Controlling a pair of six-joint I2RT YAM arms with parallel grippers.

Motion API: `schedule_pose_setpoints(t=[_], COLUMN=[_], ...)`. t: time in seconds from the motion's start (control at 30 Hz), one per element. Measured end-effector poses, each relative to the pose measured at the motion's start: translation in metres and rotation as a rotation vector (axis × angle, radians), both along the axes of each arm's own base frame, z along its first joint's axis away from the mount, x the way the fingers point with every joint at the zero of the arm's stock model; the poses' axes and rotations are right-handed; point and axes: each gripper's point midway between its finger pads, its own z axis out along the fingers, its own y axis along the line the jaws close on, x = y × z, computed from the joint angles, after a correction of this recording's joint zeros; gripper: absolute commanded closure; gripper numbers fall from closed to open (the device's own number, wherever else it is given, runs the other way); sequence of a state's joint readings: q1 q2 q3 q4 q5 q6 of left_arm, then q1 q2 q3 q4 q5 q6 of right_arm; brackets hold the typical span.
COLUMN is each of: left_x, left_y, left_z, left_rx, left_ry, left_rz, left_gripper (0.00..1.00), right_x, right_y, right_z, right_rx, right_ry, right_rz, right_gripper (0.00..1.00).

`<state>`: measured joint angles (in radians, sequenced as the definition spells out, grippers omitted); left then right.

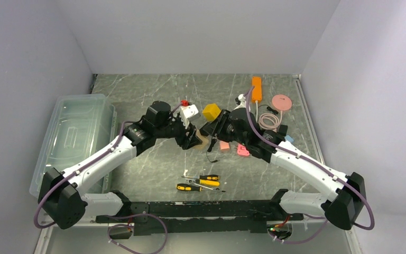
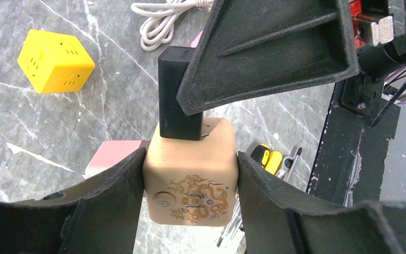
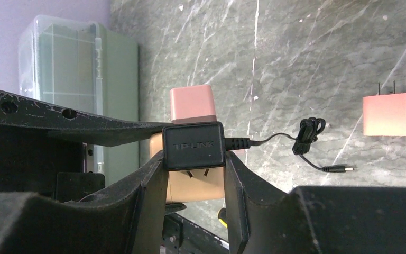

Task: Pull the plug off the socket
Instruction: Remove the plug from the socket.

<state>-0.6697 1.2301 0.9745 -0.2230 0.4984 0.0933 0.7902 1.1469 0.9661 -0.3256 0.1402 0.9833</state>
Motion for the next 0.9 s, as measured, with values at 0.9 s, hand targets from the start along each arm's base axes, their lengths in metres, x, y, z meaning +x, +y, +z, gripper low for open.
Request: schedule_pose_setpoints(t=[0.9], left_x=[0.009], left_y=[-0.006], left_z=[-0.015], left_rx=[0.023], left_ry=[0.004], left_rz=[-0.013], left_gripper=[1.00], right_x=[0.009], right_y=[-0.007], right_z=[-0.015], right_rx=[-0.023], right_ry=[0.036], right_rz=[-0.032], right_gripper=[1.00])
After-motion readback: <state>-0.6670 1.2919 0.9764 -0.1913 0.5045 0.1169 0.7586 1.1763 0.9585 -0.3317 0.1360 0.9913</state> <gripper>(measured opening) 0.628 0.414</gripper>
